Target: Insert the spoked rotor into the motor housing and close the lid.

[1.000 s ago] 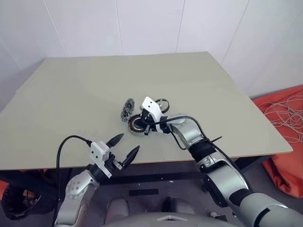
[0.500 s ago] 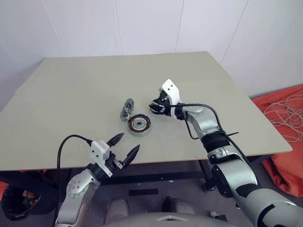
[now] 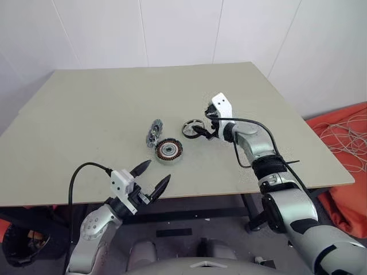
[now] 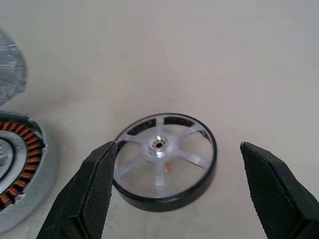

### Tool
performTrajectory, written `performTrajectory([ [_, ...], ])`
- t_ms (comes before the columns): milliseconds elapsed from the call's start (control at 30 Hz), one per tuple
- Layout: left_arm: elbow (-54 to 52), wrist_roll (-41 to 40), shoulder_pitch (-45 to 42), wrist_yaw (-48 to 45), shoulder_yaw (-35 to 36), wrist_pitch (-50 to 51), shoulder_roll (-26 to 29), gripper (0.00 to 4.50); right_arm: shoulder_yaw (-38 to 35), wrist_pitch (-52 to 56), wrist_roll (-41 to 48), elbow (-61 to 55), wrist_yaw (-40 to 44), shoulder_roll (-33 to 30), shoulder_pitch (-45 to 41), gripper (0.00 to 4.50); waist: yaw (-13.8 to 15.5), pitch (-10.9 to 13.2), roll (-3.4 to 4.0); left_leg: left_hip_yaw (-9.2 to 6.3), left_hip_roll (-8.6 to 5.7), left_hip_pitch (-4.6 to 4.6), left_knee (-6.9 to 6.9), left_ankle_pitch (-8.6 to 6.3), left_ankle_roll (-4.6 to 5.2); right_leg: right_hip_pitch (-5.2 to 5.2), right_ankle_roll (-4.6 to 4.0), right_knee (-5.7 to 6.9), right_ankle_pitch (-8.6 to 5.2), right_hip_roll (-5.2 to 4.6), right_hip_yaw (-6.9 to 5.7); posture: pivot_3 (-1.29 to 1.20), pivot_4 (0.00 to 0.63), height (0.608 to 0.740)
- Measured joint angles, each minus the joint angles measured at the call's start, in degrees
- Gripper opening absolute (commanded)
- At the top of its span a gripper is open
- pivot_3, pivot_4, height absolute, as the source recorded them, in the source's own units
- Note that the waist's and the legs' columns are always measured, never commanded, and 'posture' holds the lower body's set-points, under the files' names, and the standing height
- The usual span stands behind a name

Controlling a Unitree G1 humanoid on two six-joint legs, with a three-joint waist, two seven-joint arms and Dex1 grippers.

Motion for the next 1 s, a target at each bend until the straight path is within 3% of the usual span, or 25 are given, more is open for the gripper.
performTrajectory([
  [567, -3.5, -0.1, -0.3, 1.0, 0.1, 2.8, 0.5, 4.5, -10.2, 26.0, 11.0, -1.8, -6.3, 2.5, -2.3, 4.48, 0.1, 0.1, 0.21, 0.03, 0.01, 0.0, 0.0, 0.01, -0.02, -0.03, 0.04, 0.02, -0.03, 0.0, 0.0, 0.0, 0.0, 0.74],
  [1000, 1.0, -0.1, -1.0, -0.4, 0.5, 0.7, 0.3, 4.5, -12.4, 31.6, 15.6, -4.4, -8.5, 3.8, -2.9, 4.48, 0.1, 0.1, 0.23, 0.04, 0.01, -0.04, 0.0, 0.03, -0.05, -0.07, 0.13, 0.01, -0.1, 0.0, 0.0, 0.0, 0.0, 0.74],
])
